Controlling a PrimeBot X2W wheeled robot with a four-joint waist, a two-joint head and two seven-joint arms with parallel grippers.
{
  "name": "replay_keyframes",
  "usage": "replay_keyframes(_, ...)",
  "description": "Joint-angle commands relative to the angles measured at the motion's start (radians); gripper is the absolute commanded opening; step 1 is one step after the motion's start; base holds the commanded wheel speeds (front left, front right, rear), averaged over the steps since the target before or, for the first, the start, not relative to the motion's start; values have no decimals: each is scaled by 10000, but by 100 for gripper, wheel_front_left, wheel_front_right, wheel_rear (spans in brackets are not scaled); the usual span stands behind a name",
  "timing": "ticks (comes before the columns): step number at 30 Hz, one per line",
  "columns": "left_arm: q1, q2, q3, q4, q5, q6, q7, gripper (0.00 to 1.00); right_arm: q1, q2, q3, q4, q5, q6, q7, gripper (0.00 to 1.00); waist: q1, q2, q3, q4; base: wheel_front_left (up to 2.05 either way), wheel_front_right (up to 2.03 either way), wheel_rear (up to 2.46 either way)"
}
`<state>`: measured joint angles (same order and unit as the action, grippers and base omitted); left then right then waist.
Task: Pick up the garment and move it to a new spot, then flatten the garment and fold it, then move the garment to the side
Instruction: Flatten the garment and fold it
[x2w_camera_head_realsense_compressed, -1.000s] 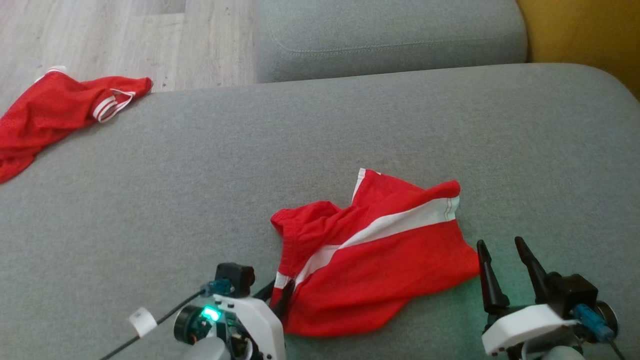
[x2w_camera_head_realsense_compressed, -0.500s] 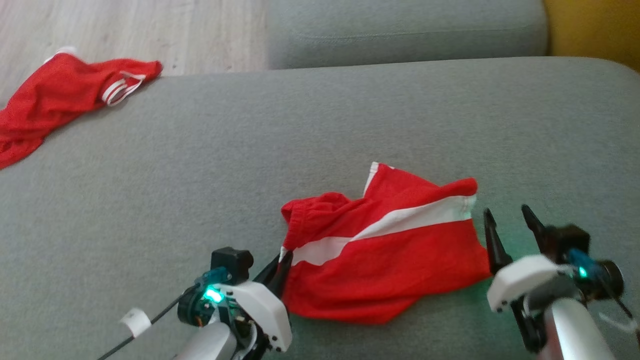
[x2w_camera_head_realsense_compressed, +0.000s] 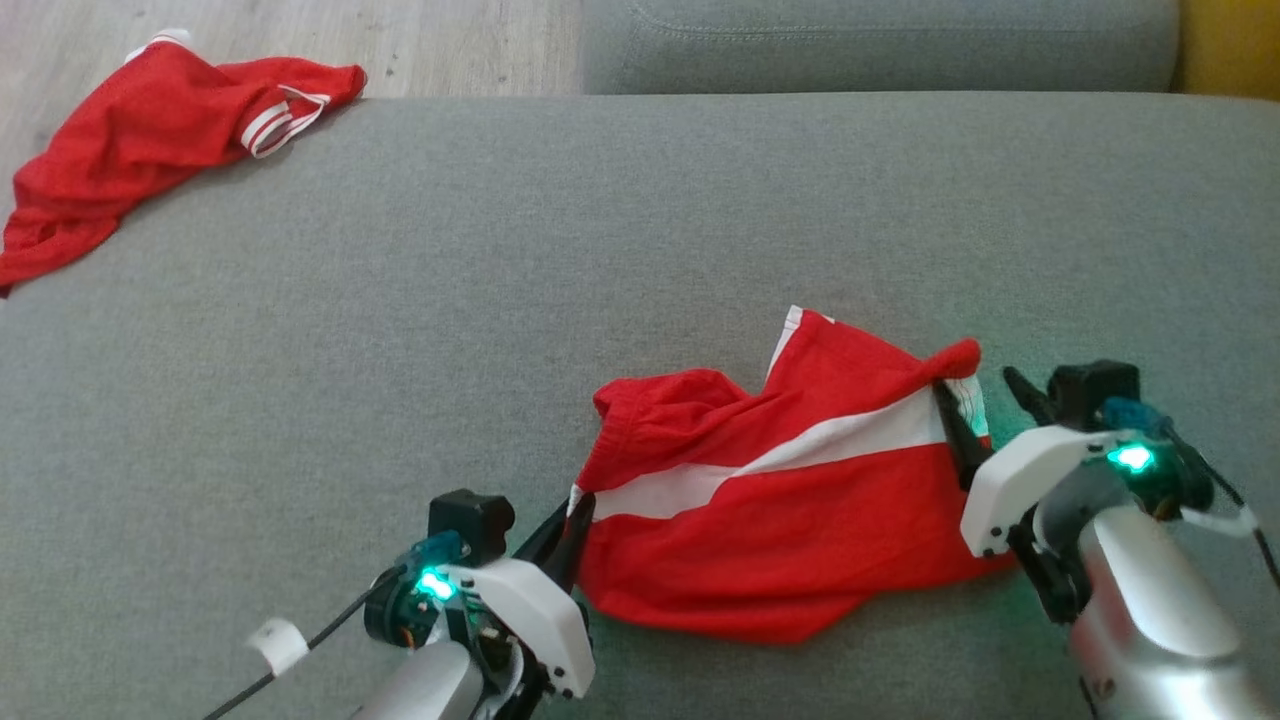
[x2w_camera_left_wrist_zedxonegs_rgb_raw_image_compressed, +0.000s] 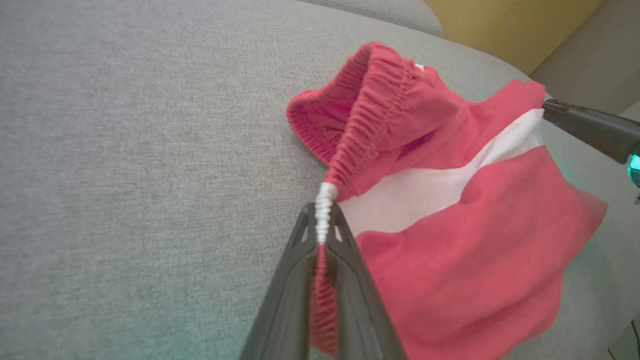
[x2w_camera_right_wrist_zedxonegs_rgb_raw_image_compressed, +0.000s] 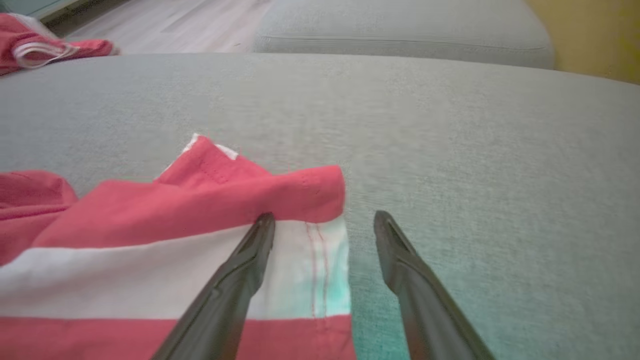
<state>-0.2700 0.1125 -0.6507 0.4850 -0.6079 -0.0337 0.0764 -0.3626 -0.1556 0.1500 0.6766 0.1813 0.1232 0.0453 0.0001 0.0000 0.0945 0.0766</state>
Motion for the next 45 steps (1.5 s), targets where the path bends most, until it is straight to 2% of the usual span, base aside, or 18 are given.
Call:
replay_keyframes(1, -543, 8, 272, -275, -91, 71, -182, 0, -461, -234, 669, -222, 491, 75, 86, 100, -1, 0, 28, -2, 0, 0, 0)
replay_keyframes(6, -613, 50, 301, -245, -108, 102, -250, 0, -742, -1026, 2026, -268, 1808, 75, 316, 100, -1, 0, 111, -57, 0, 0, 0)
replay_keyframes(12, -660, 111, 382, -209, -144, 188, -374, 0, -885, -1457, 2705, -114, 2721, 75, 244, 100, -1, 0, 169, -128, 0, 0, 0)
replay_keyframes(25, -768, 499, 750, 17, -162, 511, -764, 0, -996, -1219, 3771, 476, 3897, 75, 21, 100, -1, 0, 159, -169, 0, 0, 0)
replay_keyframes(35, -661, 564, 732, -43, -260, 549, -795, 0, -1289, -986, 4218, 1368, 4068, 75, -337, 100, -1, 0, 46, -157, 0, 0, 0)
replay_keyframes(36, -647, 560, 720, -53, -269, 550, -792, 0, -1321, -956, 4291, 1424, 4084, 75, -373, 93, -1, 0, 33, -154, 0, 0, 0)
replay_keyframes(38, -617, 554, 696, -76, -285, 558, -784, 0, -1391, -905, 4420, 1506, 4112, 75, -485, 62, -1, 0, 8, -152, 0, 0, 0)
replay_keyframes(40, -585, 557, 679, -95, -304, 566, -773, 0, -1448, -871, 4534, 1543, 4150, 75, -620, 49, -1, 0, -23, -158, 0, 0, 0)
replay_keyframes(45, -488, 582, 640, -124, -353, 591, -743, 0, -1514, -848, 4826, 1577, 4113, 75, -918, 50, -1, 0, -130, -186, 0, 0, 0)
